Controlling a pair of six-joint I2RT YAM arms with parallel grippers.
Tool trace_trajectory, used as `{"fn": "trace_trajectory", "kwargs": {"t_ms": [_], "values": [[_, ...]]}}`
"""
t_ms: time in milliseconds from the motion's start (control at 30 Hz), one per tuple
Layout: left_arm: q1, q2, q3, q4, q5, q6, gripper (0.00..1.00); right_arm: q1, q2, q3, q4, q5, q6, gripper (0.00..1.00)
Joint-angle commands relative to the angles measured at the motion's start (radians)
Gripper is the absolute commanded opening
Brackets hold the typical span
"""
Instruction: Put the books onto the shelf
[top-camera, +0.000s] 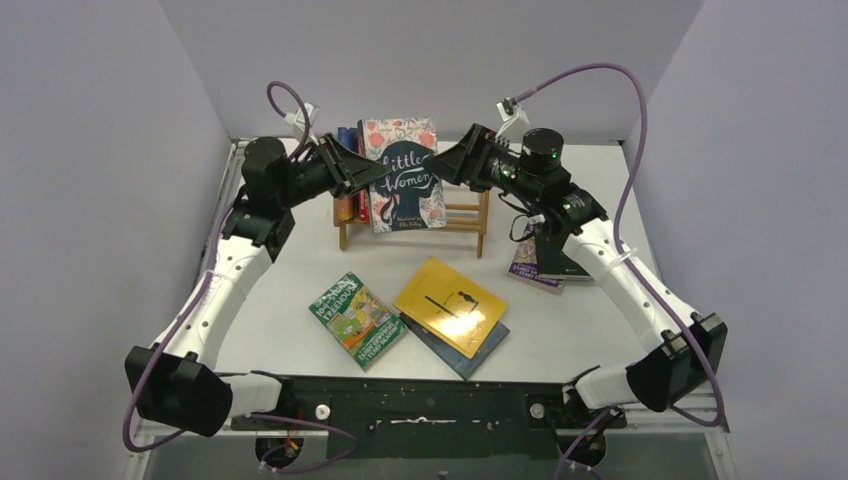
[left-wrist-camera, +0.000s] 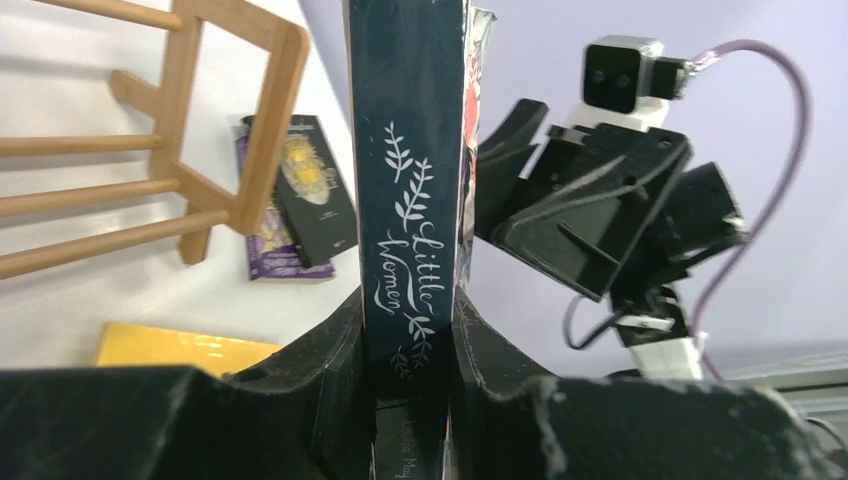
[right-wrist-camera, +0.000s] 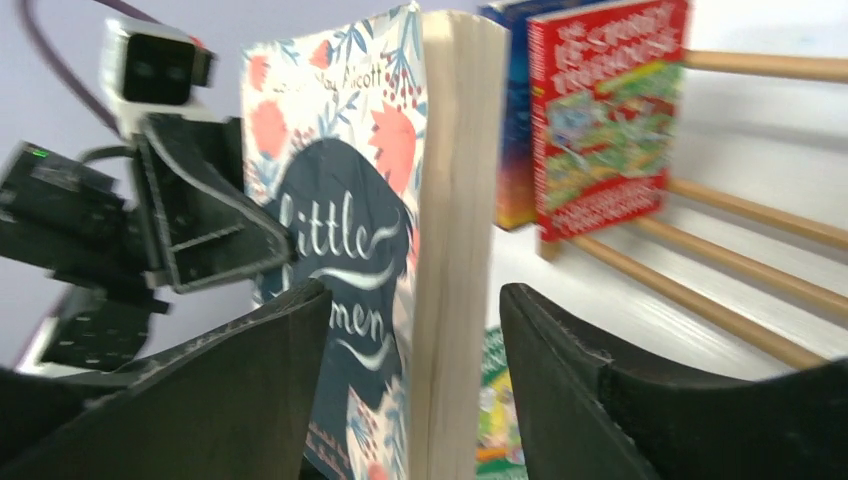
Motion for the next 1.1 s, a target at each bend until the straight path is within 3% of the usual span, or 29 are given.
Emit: {"fn": "trace_trajectory", "kwargs": {"t_ms": [0, 200, 333, 433, 800, 1067], "values": [[0.023, -0.064, 0.065, -0.028, -0.035, 0.169, 0.00, -0.004, -0.111, 0.046, -0.246, 0.229, -0.169, 0.68], [0.004, -0.053, 0.157, -0.292, -0.144, 0.489, 0.00, -0.013, -0.225, -0.013, -0.374, 0.404, -0.298, 0.73], [-0.025, -0.013, 0.203, -0.324, -0.279, 0.585, 0.00, -0.015, -0.277, -0.056, -0.400, 0.454, -0.312, 0.73], [-0.082, 0.035, 0.259, -0.353, -0.461, 0.687, 0.00, -0.014, -0.299, -0.080, -0.414, 0.479, -0.312, 0.73], [-0.205, 0.289, 0.452, -0.258, -0.826, 0.890, 0.00, -0.021, -0.313, -0.080, -0.456, 0.579, -0.319, 0.73], [-0.207, 0.468, 0.537, -0.181, -0.889, 0.932, 0.00, -0.025, -0.307, -0.084, -0.486, 0.610, -0.316, 0.73]]}}
